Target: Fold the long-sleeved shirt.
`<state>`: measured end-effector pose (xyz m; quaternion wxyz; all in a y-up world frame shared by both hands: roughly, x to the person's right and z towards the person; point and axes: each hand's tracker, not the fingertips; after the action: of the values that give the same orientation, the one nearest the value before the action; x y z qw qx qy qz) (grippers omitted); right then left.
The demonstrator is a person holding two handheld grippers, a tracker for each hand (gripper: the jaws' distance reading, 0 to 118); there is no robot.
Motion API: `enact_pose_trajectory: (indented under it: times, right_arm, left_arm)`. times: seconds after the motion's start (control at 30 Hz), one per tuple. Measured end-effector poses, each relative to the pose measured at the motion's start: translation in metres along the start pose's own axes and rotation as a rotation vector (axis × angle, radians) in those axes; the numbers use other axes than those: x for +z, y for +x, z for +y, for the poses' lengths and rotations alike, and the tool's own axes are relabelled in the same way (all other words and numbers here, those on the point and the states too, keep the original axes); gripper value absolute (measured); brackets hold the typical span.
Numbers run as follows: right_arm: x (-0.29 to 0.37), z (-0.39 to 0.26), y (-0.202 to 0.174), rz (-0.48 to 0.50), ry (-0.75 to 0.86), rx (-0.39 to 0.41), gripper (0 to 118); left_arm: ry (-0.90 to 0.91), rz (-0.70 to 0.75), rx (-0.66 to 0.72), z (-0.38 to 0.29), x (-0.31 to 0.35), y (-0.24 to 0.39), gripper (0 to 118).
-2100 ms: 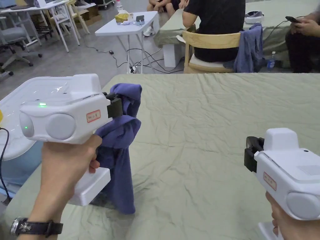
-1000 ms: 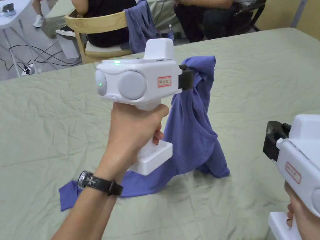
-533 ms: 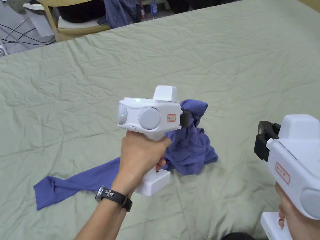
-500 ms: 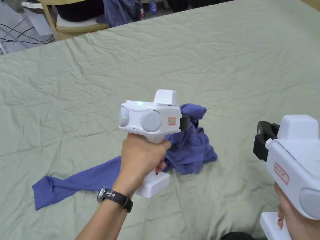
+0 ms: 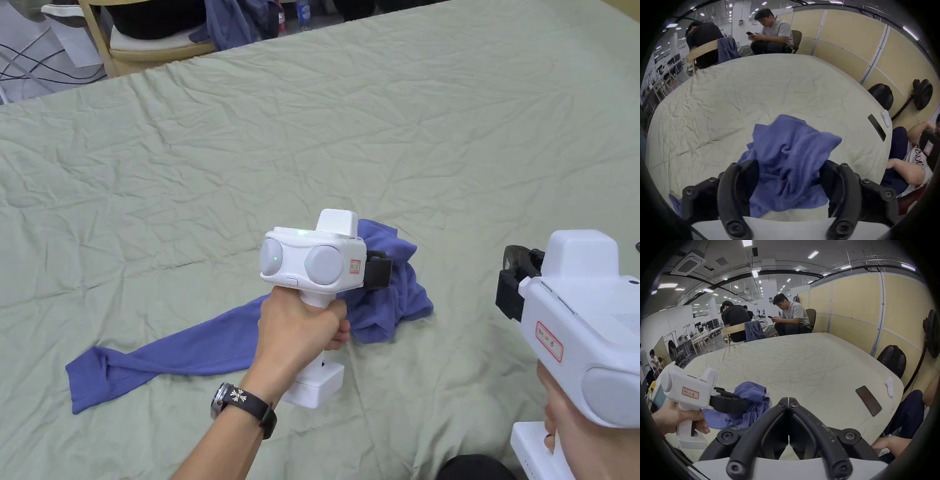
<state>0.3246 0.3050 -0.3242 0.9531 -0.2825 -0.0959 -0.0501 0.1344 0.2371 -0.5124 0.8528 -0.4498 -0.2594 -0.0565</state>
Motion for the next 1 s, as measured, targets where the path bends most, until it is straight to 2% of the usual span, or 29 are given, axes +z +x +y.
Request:
enact_pose_trajectory:
  times: [0.2,0.37,0.5,0.63,0.77,0.8,0.87,1.0]
  right_arm:
    - [0.017,0.009,-0.016,0.03,0.033,0.015,1]
    - [0.037,0.019,-0.041,0.056,0.08,0.064,1]
    - [0.049,0.021,-0.062,0.087,0.099,0.104,1]
    - [0.059,0.02,-0.083,0.103,0.115,0.141,1]
    - [0.065,0.018,-0.099,0.128,0.124,0.151,1]
    - [0.067,0.017,-0.103,0.135,0.124,0.163,1]
    - [0.069,0.017,-0.111,0.138,0.121,0.192,1]
    - [0.069,0.016,-0.119,0.142,0.119,0.218,1]
  left_arm:
    - [0.195,-0.005,-0.001,-0.005,0.095,-0.016,78]
    - [0.266,0.124,-0.011,-0.035,0.184,-0.047,76]
    - [0.33,0.204,0.016,-0.074,0.245,-0.076,68]
    - [0.345,0.31,0.081,-0.119,0.282,-0.103,52]
    - [0.331,0.343,0.127,-0.157,0.296,-0.12,16]
    - [0.336,0.342,0.139,-0.165,0.298,-0.122,11]
    - [0.336,0.344,0.166,-0.179,0.301,-0.128,4]
    - [0.317,0.301,0.254,-0.192,0.301,-0.146,1]
